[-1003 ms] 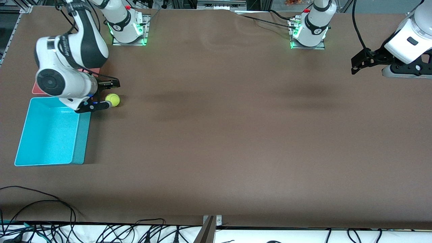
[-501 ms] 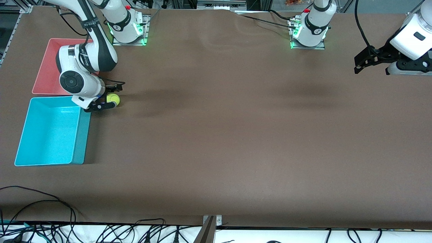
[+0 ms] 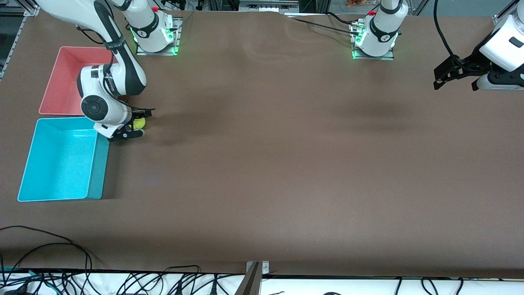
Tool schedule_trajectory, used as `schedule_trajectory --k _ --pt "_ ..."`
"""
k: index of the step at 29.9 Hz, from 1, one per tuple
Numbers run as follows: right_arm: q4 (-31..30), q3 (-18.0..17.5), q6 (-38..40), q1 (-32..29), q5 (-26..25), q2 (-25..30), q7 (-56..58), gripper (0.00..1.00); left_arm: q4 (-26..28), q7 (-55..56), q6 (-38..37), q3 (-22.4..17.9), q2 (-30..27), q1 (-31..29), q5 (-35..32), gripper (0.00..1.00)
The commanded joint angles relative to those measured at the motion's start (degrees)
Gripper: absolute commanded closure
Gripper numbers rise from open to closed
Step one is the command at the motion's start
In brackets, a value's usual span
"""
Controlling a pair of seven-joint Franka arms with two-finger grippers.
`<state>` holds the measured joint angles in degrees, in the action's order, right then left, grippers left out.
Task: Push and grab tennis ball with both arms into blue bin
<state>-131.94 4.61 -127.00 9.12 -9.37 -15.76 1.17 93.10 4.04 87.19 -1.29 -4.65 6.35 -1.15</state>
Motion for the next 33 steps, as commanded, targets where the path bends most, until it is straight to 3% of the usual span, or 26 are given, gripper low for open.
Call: schedule_trajectory --k 1,3,5,7,10,15,22,29,33 --pt "-0.24 0.22 -2.63 -0.41 -1.0 -1.46 0.59 0.0 -2.13 0.27 -1.32 0.32 0.87 -0.37 1.15 0.0" --pt "-0.24 1.01 -3.6 -0.41 -1.0 -2.08 0.59 0.0 -2.22 0.27 -1.32 0.32 0.87 -0.46 1.68 0.0" --pt "-0.16 1.19 -3.87 -0.41 -1.09 -2.43 0.68 0.07 -2.22 0.35 -1.32 0.23 0.87 -0.54 2.47 0.0" --pt "-0.24 1.19 -3.87 -0.41 -1.09 -2.43 0.68 0.17 -2.14 0.36 -1.32 0.23 0.87 -0.54 2.56 0.0" --pt "-0.24 1.19 -3.87 -0.41 -1.09 -2.61 0.68 0.41 -2.13 0.27 -1.32 0.23 0.87 -0.63 2.56 0.0" --pt "1.42 1.1 -1.68 -0.15 -0.92 -2.52 2.26 0.66 -2.05 0.27 -1.32 0.23 0.87 -0.63 2.56 0.0" --pt "6.87 1.01 6.4 -0.24 -0.65 -2.35 2.26 0.69 -2.05 0.27 -1.32 0.23 0.87 -1.34 2.65 0.0" --pt "17.15 1.36 19.85 -0.5 -0.48 -1.91 8.4 0.68 -2.13 0.27 -1.32 0.23 0.87 -1.42 3.35 0.0" --pt "19.88 4.17 21.0 -1.29 -0.83 -1.82 14.02 0.68 -2.13 0.27 -1.32 0.23 0.78 -1.42 3.35 0.0"
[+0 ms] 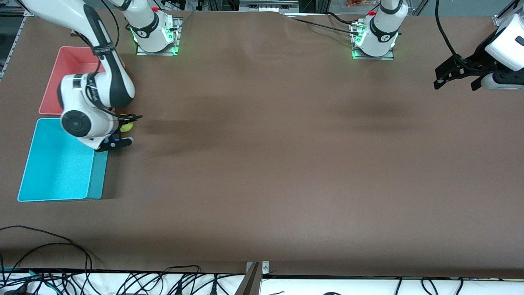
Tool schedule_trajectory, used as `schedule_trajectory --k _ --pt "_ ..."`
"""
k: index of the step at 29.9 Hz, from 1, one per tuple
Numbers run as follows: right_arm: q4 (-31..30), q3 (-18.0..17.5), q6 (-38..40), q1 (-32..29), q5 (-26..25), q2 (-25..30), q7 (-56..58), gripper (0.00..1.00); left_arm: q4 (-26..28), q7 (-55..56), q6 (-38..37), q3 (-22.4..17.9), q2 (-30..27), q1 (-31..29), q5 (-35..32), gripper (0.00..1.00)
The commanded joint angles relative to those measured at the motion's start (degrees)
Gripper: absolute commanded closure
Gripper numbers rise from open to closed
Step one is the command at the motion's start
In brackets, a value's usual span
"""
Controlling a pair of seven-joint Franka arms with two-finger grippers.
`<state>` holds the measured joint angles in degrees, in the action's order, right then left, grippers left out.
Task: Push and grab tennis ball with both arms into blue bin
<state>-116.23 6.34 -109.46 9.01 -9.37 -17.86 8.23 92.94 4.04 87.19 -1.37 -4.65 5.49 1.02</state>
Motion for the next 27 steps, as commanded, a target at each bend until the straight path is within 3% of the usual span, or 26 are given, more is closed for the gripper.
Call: schedule_trajectory --k 1,6,14,21,27 --pt "4.87 3.41 3.99 -1.19 -0.82 0.2 9.06 0.68 -1.97 0.26 -1.32 0.32 0.78 -0.56 1.18 0.0" --pt "7.16 7.02 3.82 -1.72 -0.82 -0.59 16.54 0.68 -1.89 0.26 -1.41 0.32 0.78 -0.56 1.27 0.0" --pt "12.43 7.2 3.38 -4.53 -0.73 -4.63 22.43 0.68 -1.97 0.35 -1.41 0.32 0.78 -0.65 1.53 0.0" --pt "12.35 7.11 1.54 -8.57 0.32 -8.15 28.41 0.68 -1.97 0.35 -1.58 0.32 0.69 -0.74 1.62 0.0" --pt "12.35 7.11 0.04 -11.38 4.18 -10.61 33.6 0.67 -1.97 0.35 -1.85 0.32 0.61 -0.65 1.62 0.0"
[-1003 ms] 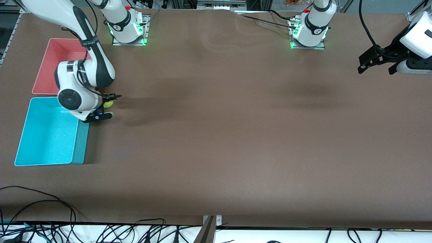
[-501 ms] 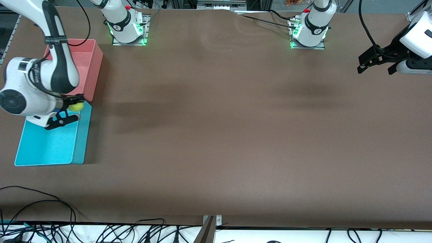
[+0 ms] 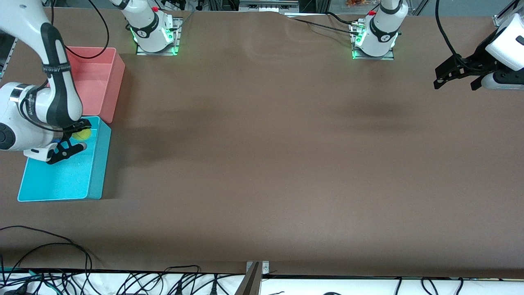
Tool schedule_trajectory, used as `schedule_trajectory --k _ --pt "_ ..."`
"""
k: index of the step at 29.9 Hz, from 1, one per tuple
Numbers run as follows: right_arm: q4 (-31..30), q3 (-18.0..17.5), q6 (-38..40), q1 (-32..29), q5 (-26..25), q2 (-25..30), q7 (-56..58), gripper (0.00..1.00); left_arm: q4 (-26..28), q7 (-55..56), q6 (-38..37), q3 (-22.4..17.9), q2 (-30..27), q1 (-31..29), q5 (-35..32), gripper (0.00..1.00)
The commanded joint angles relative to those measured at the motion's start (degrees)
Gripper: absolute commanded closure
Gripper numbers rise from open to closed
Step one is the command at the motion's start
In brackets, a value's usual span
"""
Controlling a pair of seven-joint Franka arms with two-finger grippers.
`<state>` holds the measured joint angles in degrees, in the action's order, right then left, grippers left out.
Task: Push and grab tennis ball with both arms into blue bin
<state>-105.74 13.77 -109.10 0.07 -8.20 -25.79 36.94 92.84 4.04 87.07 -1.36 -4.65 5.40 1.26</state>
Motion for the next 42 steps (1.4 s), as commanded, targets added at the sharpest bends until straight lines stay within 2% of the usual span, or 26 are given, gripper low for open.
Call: schedule_trajectory --k 1,3,4,5,6,7,10,23,26,34,37,42 --pt "1.76 -0.32 -0.33 -2.61 3.36 -2.77 5.24 0.67 -1.88 0.35 -1.9 0.31 0.61 -0.56 1.46 0.0" --pt "1.76 -0.32 -0.33 -2.7 3.72 -3.03 5.25 0.62 -1.88 0.35 -1.9 0.31 0.61 -0.65 1.38 0.0" --pt "1.76 -0.32 -0.33 -2.7 3.81 -3.12 5.16 0.52 -1.88 0.35 -1.9 0.31 0.61 -0.65 1.38 0.0" --pt "1.76 -0.32 -0.5 -2.7 3.81 -3.3 5.16 0.29 -1.88 0.35 -1.99 0.31 0.61 -0.65 1.38 0.0" --pt "1.85 -0.32 -0.5 -2.79 4.16 -3.82 5.16 0.02 -1.79 0.35 -2.16 0.31 0.52 -0.65 1.38 0.0" --pt "2.03 -0.23 -0.59 -2.79 4.85 -4.17 5.16 0.0 -1.88 0.35 -2.42 0.31 0.52 -0.65 1.38 0.0" --pt "1.94 -0.23 -0.5 -3.32 6.27 -4.26 5.25 0.0 -1.88 0.35 -2.52 0.31 0.61 -0.65 1.46 0.0" --pt "4.4 -0.32 2.04 -2.97 6.18 -3.04 5.16 0.0 -1.88 0.35 -2.69 0.31 0.61 -0.65 1.46 0.0" --pt "7.38 -0.67 8.18 -2.7 6.09 -1.37 4.37 0.0 -1.97 0.26 -2.69 0.31 0.61 -0.65 1.38 0.0" --pt "20.91 -1.2 26.03 0.11 5.65 -0.84 2.08 0.0 -1.88 0.35 -2.69 0.31 0.61 -0.65 1.38 0.0" --pt "24.08 -1.29 29.46 1.34 5.74 -0.57 2.0 0.0 -1.88 0.35 -2.69 0.31 0.61 -0.65 1.46 0.0" --pt "27.34 -1.2 30.17 4.41 5.57 -0.57 2.0 0.0 -1.96 0.26 -2.69 0.31 0.61 -0.65 1.38 0.0"
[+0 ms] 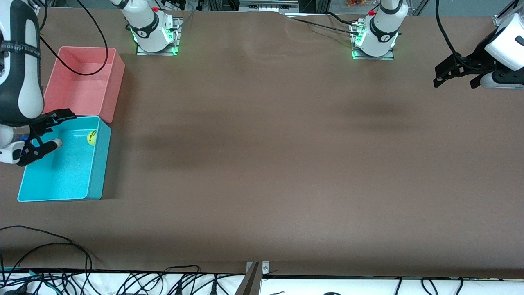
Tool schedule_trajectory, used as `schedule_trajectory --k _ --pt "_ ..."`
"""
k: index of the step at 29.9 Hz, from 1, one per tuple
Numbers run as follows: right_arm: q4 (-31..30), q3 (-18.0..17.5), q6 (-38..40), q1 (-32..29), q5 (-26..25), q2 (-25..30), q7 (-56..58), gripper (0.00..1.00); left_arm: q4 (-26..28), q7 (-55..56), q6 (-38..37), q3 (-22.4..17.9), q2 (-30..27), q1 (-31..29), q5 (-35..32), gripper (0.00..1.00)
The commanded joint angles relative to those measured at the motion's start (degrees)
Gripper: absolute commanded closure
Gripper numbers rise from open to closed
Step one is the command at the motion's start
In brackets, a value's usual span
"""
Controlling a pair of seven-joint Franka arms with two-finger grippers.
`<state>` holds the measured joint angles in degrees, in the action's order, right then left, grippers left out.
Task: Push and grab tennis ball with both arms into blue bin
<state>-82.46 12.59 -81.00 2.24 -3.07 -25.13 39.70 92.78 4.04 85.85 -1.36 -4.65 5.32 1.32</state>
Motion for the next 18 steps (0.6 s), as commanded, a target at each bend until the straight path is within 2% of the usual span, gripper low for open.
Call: schedule_trajectory --k 1,8,11,15,18 --pt "4.15 0.07 2.08 3.03 0.43 -1.24 -0.76 0.0 -1.9 0.26 -1.47 0.31 0.61 -0.57 1.4 0.0" --pt "5.64 0.16 1.9 6.71 0.43 -1.06 -4.62 0.0 -1.9 0.35 -1.47 0.31 0.52 -0.57 1.31 0.0" --pt "4.42 0.07 1.81 9.71 -1.85 1.21 -10.75 0.0 -1.9 0.26 -1.47 0.31 0.61 -0.57 1.31 0.0" --pt "-1.19 -2.82 1.55 9.98 -2.73 6.48 -23.94 0.0 -1.9 0.35 -1.47 0.31 0.52 -0.57 1.4 0.0" --pt "-7.25 -4.67 -2.3 9.89 -2.47 11.14 -30.36 0.0 -1.9 0.35 -1.47 0.31 0.52 -0.57 1.4 0.0"
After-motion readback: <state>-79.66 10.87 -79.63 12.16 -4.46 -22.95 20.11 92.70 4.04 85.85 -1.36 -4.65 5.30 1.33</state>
